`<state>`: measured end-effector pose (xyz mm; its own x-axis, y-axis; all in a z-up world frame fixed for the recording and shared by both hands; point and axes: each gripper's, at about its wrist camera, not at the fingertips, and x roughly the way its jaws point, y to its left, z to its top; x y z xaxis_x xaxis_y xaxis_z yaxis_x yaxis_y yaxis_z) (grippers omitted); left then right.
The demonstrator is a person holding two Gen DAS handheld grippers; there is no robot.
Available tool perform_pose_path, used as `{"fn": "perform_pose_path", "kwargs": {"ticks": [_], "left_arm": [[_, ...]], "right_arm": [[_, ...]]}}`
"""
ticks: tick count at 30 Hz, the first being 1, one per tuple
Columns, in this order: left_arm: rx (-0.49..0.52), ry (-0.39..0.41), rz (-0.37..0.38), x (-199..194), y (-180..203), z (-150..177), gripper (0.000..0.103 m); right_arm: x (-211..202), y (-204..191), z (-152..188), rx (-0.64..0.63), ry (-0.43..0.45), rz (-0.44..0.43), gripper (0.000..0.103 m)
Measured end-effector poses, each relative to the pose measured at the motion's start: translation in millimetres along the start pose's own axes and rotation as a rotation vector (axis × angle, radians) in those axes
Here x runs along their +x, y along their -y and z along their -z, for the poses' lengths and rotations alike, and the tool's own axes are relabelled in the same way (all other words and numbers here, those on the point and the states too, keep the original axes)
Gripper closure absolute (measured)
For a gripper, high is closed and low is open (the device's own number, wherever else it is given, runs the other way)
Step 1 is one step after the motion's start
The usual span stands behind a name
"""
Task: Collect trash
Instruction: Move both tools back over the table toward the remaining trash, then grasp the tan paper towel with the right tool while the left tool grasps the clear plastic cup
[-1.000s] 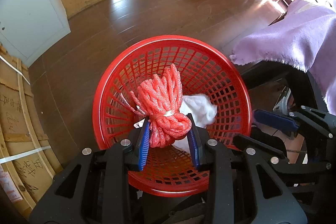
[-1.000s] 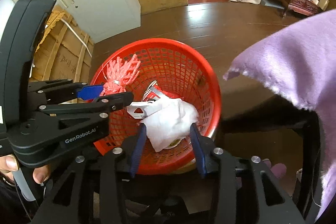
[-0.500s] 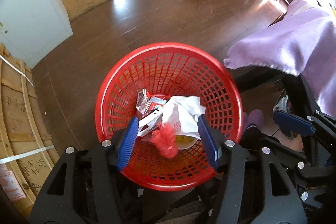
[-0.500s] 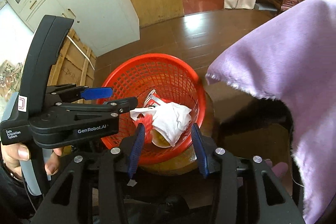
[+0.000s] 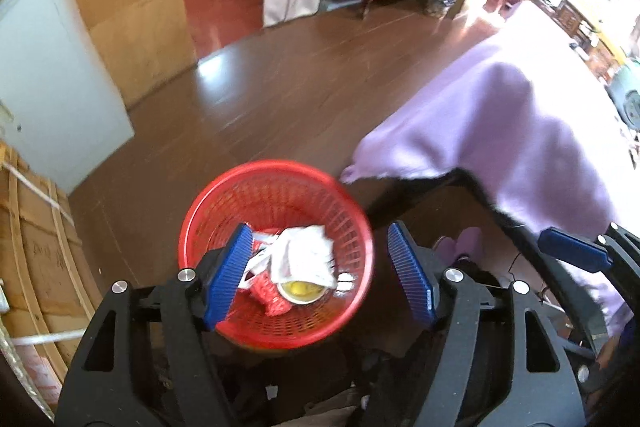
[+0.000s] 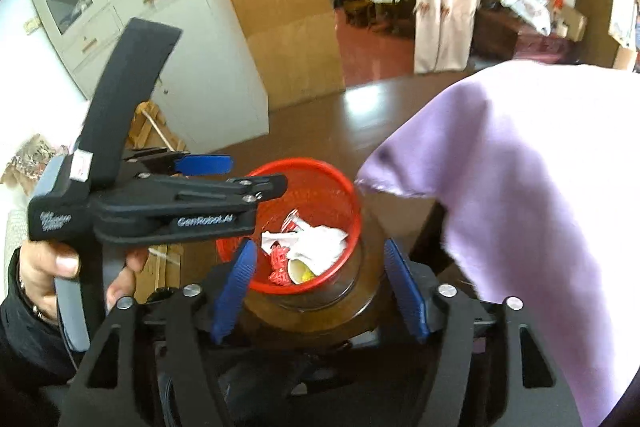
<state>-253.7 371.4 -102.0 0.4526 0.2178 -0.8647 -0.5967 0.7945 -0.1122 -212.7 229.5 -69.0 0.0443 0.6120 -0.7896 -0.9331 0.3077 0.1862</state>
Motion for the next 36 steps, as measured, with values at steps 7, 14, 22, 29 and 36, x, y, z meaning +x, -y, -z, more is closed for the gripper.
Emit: {"fn": "perform_pose_path", "kwargs": {"ticks": [7,14,22,29,36], "left_arm": [[0.127,0.102,0.073,-42.0,69.6,-15.9,0.021],[0.275,0.183,0.156,-64.5,162.9,-29.7,0.012],[0.48,0.223,0.262,-74.6,275.8,-28.5,0.009],[0.555,0.239,0.32,-66.4,343.5,-49.1,0.009],[0.587,0.22,0.356,-48.3,393.8,-65.8,0.008]], "right_arm": [[-76.7,36.6,21.3,0.051,0.125,0.096,0.028],[-164.2,108.1,58.4,0.222,0.248,0.266,0.017],[-248.3,197.9,106.4,0.453,0.345,0.452,0.012],[-283.8,273.6,135.5,0.599,0.362,0.651,0.009],[-289.6,344.6,158.7,0.76,0.324,0.685,0.008]]}}
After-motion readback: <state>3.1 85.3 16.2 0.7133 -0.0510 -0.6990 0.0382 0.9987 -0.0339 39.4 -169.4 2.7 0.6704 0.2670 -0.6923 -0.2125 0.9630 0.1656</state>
